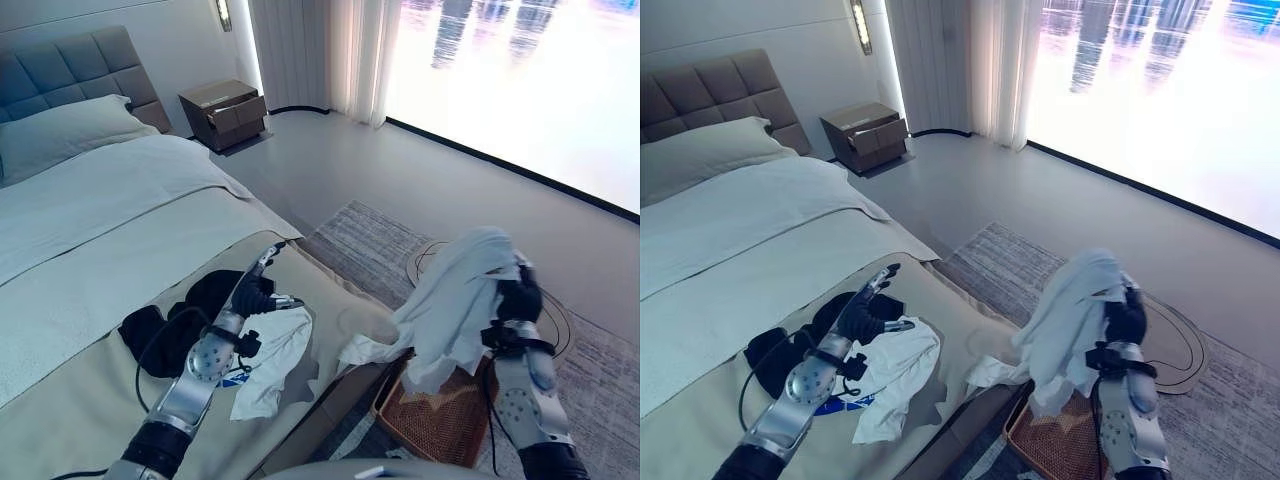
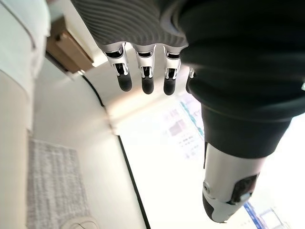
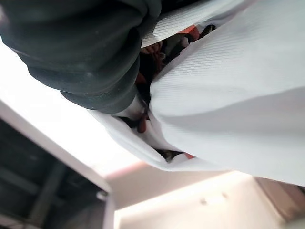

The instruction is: Pick up clothes into the bucket

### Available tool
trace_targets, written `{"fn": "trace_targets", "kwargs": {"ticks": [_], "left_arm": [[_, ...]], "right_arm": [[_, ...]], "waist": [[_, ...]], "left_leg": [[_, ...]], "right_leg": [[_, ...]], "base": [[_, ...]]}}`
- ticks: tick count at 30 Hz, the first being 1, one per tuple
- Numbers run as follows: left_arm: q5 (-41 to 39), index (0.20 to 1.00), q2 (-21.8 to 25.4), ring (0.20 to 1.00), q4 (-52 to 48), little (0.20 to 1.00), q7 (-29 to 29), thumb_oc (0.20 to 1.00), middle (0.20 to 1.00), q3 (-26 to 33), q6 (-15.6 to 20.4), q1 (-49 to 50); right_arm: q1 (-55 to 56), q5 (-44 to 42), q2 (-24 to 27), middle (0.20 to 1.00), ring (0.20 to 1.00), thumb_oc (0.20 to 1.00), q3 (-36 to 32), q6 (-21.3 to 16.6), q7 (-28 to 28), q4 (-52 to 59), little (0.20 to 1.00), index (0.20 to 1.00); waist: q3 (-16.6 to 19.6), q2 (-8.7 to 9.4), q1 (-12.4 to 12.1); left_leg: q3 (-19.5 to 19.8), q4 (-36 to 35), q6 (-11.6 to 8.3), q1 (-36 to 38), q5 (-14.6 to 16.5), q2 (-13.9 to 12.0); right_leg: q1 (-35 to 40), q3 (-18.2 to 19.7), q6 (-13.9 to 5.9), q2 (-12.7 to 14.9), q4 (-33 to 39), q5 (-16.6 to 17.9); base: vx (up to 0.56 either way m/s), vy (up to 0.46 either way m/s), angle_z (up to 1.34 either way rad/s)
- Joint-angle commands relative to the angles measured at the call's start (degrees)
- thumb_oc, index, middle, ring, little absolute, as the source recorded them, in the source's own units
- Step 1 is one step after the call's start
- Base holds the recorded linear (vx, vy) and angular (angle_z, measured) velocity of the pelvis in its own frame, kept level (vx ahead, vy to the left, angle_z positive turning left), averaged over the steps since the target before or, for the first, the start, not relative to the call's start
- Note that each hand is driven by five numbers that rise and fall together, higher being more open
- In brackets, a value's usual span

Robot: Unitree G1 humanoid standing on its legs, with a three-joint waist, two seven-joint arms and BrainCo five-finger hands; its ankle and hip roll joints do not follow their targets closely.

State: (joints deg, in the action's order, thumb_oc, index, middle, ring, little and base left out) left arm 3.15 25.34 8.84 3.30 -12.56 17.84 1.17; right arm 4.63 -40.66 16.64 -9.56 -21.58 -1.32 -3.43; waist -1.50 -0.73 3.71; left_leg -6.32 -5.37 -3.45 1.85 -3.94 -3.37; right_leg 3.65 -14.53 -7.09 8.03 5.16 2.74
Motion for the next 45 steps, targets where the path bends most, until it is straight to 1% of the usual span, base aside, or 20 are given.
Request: {"fn": "trace_targets", "kwargs": {"ticks": [1,3,7,10,14,17,19,23,24,25,26,30,33,36,38,39,41,42,43,45], "left_arm": [[-2.9,1.0,2.9,1.0,2.3,1.0,-0.1,1.0,1.0,4.6,3.0,-0.3],[-3.2,1.0,3.0,1.0,2.3,1.0,-0.3,1.0,1.0,5.2,3.1,0.2],[-5.2,1.0,2.5,1.0,3.6,1.0,-0.3,1.0,1.0,8.5,3.7,3.4],[-6.5,1.0,2.1,1.0,4.0,1.0,-0.2,1.0,1.0,9.7,4.1,4.1],[-11.4,1.0,-0.3,1.0,4.3,1.0,0.4,1.0,1.0,12.6,5.2,4.8],[-16.5,1.0,-2.9,1.0,4.7,1.0,0.2,1.0,1.0,14.8,5.4,4.7],[-20.3,1.0,-5.1,1.0,3.3,1.0,0.3,1.0,1.0,17.3,6.3,5.0],[-22.5,1.0,-6.0,1.0,2.2,1.0,0.0,1.0,1.0,18.3,6.9,5.2],[-24.3,1.0,-6.9,1.0,-0.3,1.0,-0.2,1.0,1.0,19.8,7.8,5.4],[-24.4,1.0,-7.0,1.0,-0.4,1.0,-0.3,1.0,1.0,19.8,7.8,5.4],[-26.4,1.0,-7.7,1.0,-1.8,1.0,-0.8,1.0,1.0,20.6,8.5,5.7],[-27.5,1.0,-8.6,1.0,-4.1,1.0,-1.0,1.0,1.0,21.4,9.2,6.6],[-28.5,1.0,-8.3,1.0,-6.1,1.0,-1.7,1.0,1.0,21.5,9.7,7.1],[-29.1,1.0,-8.0,1.0,-7.9,1.0,-1.6,1.0,1.0,21.2,10.1,7.3],[-29.5,1.0,-7.7,1.0,-8.9,1.0,-1.4,1.0,1.0,20.7,10.3,7.0],[-29.6,1.0,-7.7,1.0,-8.9,1.0,-1.4,1.0,1.0,20.8,10.3,6.9],[-29.6,1.0,-7.0,1.0,-10.1,1.0,-0.4,1.0,1.0,20.3,11.0,6.3],[-29.6,1.0,-7.0,1.0,-10.1,1.0,-0.4,1.0,1.0,20.3,11.0,6.3],[-30.3,1.0,-6.7,1.0,-10.9,1.0,0.2,1.0,1.0,20.1,11.4,5.8],[-29.4,1.0,-5.8,1.0,-12.0,1.0,2.2,1.0,1.0,19.8,12.4,5.2]], "right_arm": [[-6.2,1.3,1.1,0.2,0.2,0.2,-7.4,-8.1,-3.4,7.8,0.2,0.2],[-6.4,1.8,1.5,0.2,0.2,0.2,-8.4,-8.4,-4.1,7.4,0.2,0.2],[-7.3,3.7,4.1,0.2,0.2,0.2,-13.8,-10.1,-6.9,7.8,0.2,0.2],[-7.8,3.5,5.0,0.2,0.2,0.2,-14.9,-10.7,-6.9,8.1,0.2,0.2],[-7.2,2.8,5.6,0.2,0.2,0.2,-15.7,-10.9,-6.0,9.1,0.2,0.2],[-5.3,4.0,5.4,0.2,0.2,0.2,-14.9,-9.4,-5.1,9.7,0.2,0.2],[-2.8,7.3,4.7,0.2,0.2,0.2,-14.4,-7.9,-5.1,9.7,0.2,0.2],[-1.8,8.3,3.8,0.2,0.2,0.2,-13.6,-7.3,-5.0,8.6,0.2,0.2],[0.8,15.2,3.8,0.2,0.2,0.2,-11.4,-4.7,-5.8,6.7,0.2,0.2],[0.8,15.4,3.8,0.2,0.2,0.2,-11.3,-4.7,-5.9,6.6,0.2,0.2],[1.7,17.2,3.9,0.2,0.2,0.2,-10.0,-3.7,-6.3,2.7,0.2,0.2],[1.7,18.0,3.1,0.2,0.2,0.2,-8.0,-3.2,-6.4,-1.8,0.2,0.2],[1.0,18.6,3.0,0.2,0.2,0.2,-6.8,-2.8,-6.8,-4.7,0.2,0.2],[0.1,19.2,3.2,0.2,0.2,0.2,-6.4,-2.8,-7.7,-6.5,0.2,0.2],[-1.1,20.1,3.6,0.2,0.2,0.2,-6.4,-2.7,-8.9,-8.1,0.2,0.2],[-1.2,20.1,3.6,0.2,0.2,0.2,-6.4,-2.8,-8.9,-8.2,0.2,0.2],[-3.2,21.0,4.1,0.2,0.2,0.2,-6.5,-3.1,-11.1,-9.7,0.2,0.2],[-3.2,21.0,4.1,0.2,0.2,0.2,-6.5,-3.1,-11.1,-9.7,0.2,0.2],[-4.8,21.4,4.5,0.2,0.2,0.2,-6.2,-3.1,-12.4,-10.6,0.2,0.2],[-7.9,21.4,5.3,0.2,0.2,0.2,-5.5,-3.3,-15.0,-13.4,0.2,0.2]], "waist": [[0.2,2.58,0.1],[0.2,2.63,0.0],[0.2,2.94,-0.2],[0.2,3.02,-0.3],[0.1,3.41,-0.4],[-0.2,3.68,-0.5],[-0.5,3.83,-0.4],[-0.6,3.92,-0.4],[-1.2,4.06,-0.5],[-1.2,4.04,-0.5],[-1.6,4.11,-0.7],[-2.6,4.1,-0.9],[-4.6,4.08,-1.5],[-7.5,4.15,-2.1],[-10.0,3.9,-2.3],[-10.0,3.83,-2.3],[-13.9,3.37,-2.3],[-13.9,3.37,-2.3],[-15.6,3.08,-2.2],[-17.2,2.45,-2.2]], "left_leg": [[-1.9,0.9,-0.52,0.2,2.6,-2.3],[-1.9,0.9,-0.5,0.2,2.6,-2.3],[-1.8,0.8,-0.55,-0.1,2.6,-2.4],[-1.8,0.8,-0.56,-0.2,2.6,-2.5],[-1.7,0.8,-0.63,-0.3,2.5,-2.5],[-1.8,0.9,-0.6,-0.4,2.4,-2.5],[-1.8,1.0,-0.63,-0.4,2.3,-2.5],[-1.8,1.0,-0.63,-0.5,2.3,-2.5],[-1.7,1.2,-0.53,-0.8,2.3,-2.4],[-1.7,1.3,-0.53,-0.9,2.3,-2.4],[-1.5,1.7,-0.38,-1.1,2.5,-2.4],[-1.2,3.6,-0.14,-2.0,3.3,-2.3],[-0.5,7.4,0.02,-4.3,4.5,-2.2],[0.7,12.6,0.27,-7.8,6.2,-2.2],[1.6,16.2,0.75,-10.3,7.4,-2.3],[1.7,16.8,0.77,-10.8,7.7,-2.3],[2.4,21.7,1.24,-14.5,9.0,-2.7],[2.4,21.7,1.24,-14.5,9.0,-2.7],[2.7,24.5,1.44,-17.4,9.7,-2.9],[3.1,28.3,1.62,-22.1,10.7,-3.2]], "right_leg": [[-0.9,-0.3,-3.62,4.1,-1.5,1.7],[-1.0,-0.3,-3.62,4.0,-1.5,1.7],[-1.2,-0.3,-3.6,3.8,-1.5,1.7],[-1.3,-0.3,-3.57,3.8,-1.6,1.6],[-1.4,-0.2,-3.45,3.7,-1.6,1.6],[-1.5,-0.2,-3.33,3.6,-1.6,1.6],[-1.5,-0.2,-3.22,3.5,-1.7,1.6],[-1.6,-0.2,-3.2,3.5,-1.7,1.6],[-1.9,0.0,-3.15,3.5,-1.8,1.6],[-1.9,0.0,-3.15,3.6,-1.8,1.6],[-2.0,-0.1,-3.13,3.7,-2.0,1.5],[-2.2,0.0,-3.04,3.9,-2.4,1.4],[-2.7,0.1,-2.88,4.4,-3.5,1.0],[-4.1,0.1,-2.49,4.9,-6.3,0.0],[-5.9,0.2,-2.14,5.2,-9.1,-1.0],[-6.2,0.2,-2.13,5.2,-9.5,-1.3],[-10.1,0.7,-1.54,5.7,-14.5,-2.4],[-10.1,0.7,-1.54,5.7,-14.5,-2.4],[-13.4,1.2,-1.26,6.0,-17.6,-3.1],[-19.1,2.0,-0.8,6.3,-22.5,-4.6]], "base": [[0.0,0.0,0.0],[0.0,0.0,0.0],[0.0,0.0,0.0],[0.0,0.0,0.0],[0.0,0.0,0.0],[0.0,0.0,0.0],[0.0,0.0,0.0],[0.0,0.0,0.0],[0.0,0.0,0.0],[0.0,0.0,0.0],[0.0,0.0,0.0],[0.0,0.0,0.0],[-0.05,-0.021,0.01],[-0.09,-0.033,0.04],[-0.1,-0.008,0.1],[-0.11,0.001,0.11],[-0.15,0.006,0.09],[-0.16,0.01,0.08],[-0.14,0.014,0.07],[-0.18,0.02,0.08]]}}
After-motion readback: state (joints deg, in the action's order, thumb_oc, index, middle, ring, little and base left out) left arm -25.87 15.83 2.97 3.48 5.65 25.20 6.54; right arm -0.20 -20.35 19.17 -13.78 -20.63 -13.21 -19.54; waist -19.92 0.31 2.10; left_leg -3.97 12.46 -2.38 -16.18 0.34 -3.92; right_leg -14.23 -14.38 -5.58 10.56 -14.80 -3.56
